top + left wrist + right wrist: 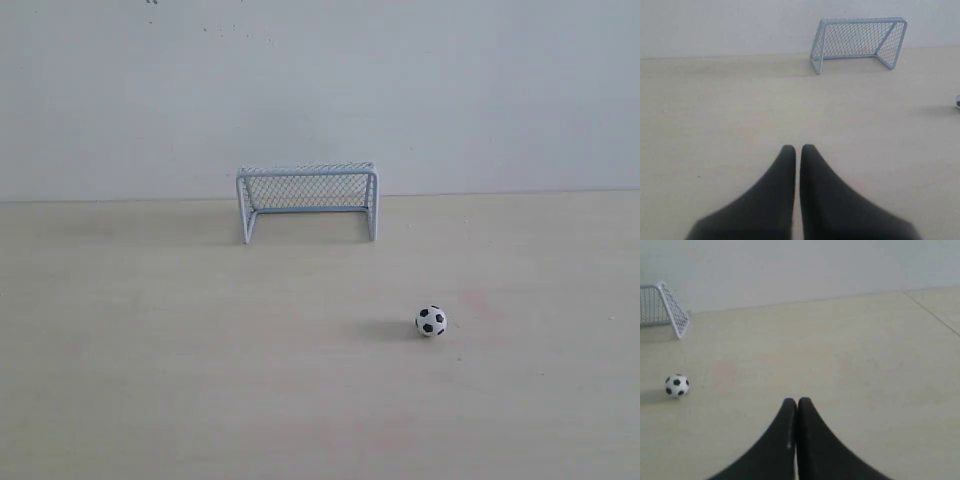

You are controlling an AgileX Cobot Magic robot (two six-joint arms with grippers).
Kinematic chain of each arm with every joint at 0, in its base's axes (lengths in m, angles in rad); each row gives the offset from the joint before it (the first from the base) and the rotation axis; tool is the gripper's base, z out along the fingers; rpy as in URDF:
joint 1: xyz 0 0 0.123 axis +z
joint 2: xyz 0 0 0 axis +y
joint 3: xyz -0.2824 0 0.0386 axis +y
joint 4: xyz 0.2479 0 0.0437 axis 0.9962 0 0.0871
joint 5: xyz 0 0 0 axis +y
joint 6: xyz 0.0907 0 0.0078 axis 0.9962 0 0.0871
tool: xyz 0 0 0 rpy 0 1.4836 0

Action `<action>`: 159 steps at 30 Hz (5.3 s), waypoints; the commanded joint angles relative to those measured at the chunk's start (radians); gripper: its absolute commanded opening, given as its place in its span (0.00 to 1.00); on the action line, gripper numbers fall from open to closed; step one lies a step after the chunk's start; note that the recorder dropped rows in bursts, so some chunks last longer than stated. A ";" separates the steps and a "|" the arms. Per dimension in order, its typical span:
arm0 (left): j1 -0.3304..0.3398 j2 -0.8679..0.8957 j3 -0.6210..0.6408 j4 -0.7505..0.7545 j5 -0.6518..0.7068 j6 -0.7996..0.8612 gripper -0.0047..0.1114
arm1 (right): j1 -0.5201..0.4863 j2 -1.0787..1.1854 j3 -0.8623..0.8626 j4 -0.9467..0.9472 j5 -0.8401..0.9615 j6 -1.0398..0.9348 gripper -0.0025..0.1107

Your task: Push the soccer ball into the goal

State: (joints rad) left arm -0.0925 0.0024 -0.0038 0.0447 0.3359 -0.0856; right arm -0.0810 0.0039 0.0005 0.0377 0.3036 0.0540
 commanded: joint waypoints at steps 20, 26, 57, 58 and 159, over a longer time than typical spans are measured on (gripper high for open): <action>0.004 -0.002 0.004 -0.003 -0.008 0.002 0.08 | -0.006 -0.004 -0.031 0.172 -1.525 0.378 0.02; 0.004 -0.002 0.004 -0.003 -0.008 0.002 0.08 | -0.006 0.013 -0.305 0.181 -0.747 0.169 0.02; 0.004 -0.002 0.004 -0.003 -0.007 0.002 0.08 | 0.011 0.990 -0.882 0.428 0.295 -0.546 0.02; 0.004 -0.002 0.004 -0.003 -0.007 0.002 0.08 | 0.011 1.031 -0.942 0.422 0.397 -0.596 0.02; 0.004 -0.002 0.004 -0.003 -0.007 0.002 0.08 | 0.479 1.995 -1.536 0.169 0.182 -1.737 0.02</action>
State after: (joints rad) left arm -0.0925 0.0024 -0.0038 0.0447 0.3359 -0.0856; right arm 0.4065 2.0140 -1.5410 0.2369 0.3831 -1.7012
